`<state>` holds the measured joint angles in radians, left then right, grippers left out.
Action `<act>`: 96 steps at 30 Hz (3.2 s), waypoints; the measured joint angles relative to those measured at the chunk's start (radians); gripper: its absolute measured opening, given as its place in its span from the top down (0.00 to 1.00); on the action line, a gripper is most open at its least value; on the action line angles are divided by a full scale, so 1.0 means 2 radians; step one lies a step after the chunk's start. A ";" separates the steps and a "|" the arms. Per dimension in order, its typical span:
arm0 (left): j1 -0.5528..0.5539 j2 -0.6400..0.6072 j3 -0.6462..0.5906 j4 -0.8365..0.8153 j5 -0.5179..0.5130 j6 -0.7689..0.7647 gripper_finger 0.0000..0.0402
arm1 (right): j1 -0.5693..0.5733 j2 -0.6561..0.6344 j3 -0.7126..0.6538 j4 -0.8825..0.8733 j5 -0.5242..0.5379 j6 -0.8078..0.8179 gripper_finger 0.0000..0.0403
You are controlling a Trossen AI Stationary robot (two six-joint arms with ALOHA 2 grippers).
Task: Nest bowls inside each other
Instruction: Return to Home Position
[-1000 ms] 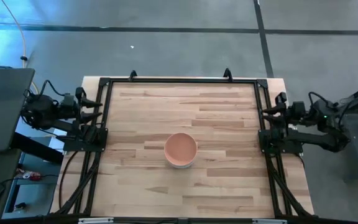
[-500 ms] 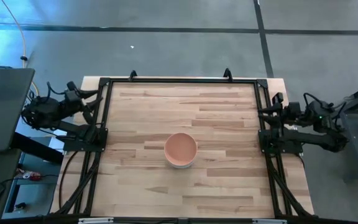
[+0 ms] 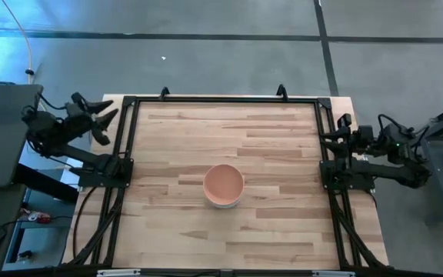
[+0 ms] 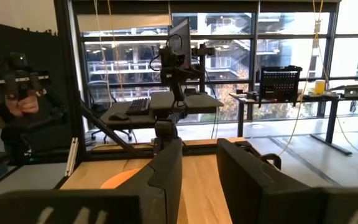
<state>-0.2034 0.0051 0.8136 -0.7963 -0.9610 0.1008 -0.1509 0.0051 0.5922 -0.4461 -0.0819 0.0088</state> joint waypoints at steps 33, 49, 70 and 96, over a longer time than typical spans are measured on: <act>-0.015 0.000 -0.184 0.190 0.301 -0.115 0.61 | 0.000 0.000 0.000 0.008 0.002 0.019 0.77; -0.015 0.001 -0.270 0.332 0.348 -0.082 0.61 | 0.000 0.000 0.000 0.008 0.002 0.020 0.77; -0.015 0.000 -0.400 0.583 0.423 0.016 0.61 | 0.000 0.000 0.000 0.012 0.002 0.022 0.77; 0.103 0.001 -0.401 0.591 0.506 0.071 0.61 | 0.000 0.000 0.000 -0.001 0.002 0.031 0.77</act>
<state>0.0024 0.0063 0.0113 0.3866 0.0513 0.2420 -0.1505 0.0055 0.5919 -0.4476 -0.0776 0.0711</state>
